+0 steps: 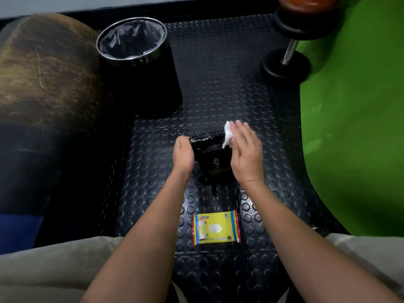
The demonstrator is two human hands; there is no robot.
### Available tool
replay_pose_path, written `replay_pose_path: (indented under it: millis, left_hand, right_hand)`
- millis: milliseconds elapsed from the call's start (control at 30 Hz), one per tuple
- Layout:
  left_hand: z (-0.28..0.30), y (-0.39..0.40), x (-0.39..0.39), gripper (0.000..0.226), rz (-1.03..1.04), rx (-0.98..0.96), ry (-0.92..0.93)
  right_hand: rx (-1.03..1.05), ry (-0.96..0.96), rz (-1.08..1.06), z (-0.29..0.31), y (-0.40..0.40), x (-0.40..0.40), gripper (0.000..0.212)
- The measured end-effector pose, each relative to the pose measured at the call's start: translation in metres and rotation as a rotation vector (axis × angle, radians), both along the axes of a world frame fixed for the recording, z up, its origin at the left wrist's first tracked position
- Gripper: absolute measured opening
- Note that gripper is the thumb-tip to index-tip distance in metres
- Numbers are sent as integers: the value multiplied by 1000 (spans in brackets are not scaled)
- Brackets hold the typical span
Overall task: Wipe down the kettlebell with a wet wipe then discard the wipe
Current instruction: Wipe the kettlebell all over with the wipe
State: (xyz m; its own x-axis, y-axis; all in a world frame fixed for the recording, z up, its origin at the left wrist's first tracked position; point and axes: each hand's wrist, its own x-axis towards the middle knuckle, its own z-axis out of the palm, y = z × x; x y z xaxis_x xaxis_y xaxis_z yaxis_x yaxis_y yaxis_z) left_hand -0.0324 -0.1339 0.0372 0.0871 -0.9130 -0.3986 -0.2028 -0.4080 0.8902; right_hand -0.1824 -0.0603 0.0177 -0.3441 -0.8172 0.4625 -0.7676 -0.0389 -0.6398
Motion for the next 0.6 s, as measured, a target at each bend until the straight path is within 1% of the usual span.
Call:
replay_pose_path:
  millis: [100,133,200,233,267,300,400,500,600]
  left_hand:
    - [0,-1,0,26,1,6,1]
    - [0,0,0,27,4,5,0]
    - [1,0,0,27,7,5,2]
    - [1,0,0,27,8,9,2]
    - [2,0,0,27,9,15,-1]
    - [1,0,0,27,9,19,-5]
    - [2,1,0,28,17,9,-13]
    - [2,1,0,30,26,-5,-22]
    - [3,2,-1,29,26,-16,-25]
  right_hand:
    - [49,-163,-93,11,-5,2,33]
    - [81,-247,-118,16,-8,2,32]
    - [191,-471,-168,30,-16,0,34]
    - [268,-532,-181,37,-21,-3,36]
    - [348,-510,-182,43,-26,-5,38]
    - [423,-414,-181,49,-31,-7,40]
    - [559,-31,-157,60,-43,-4,45]
    - [540,183,-139,65,-44,11,53]
    - [466,336,-114,65,-41,29,54]
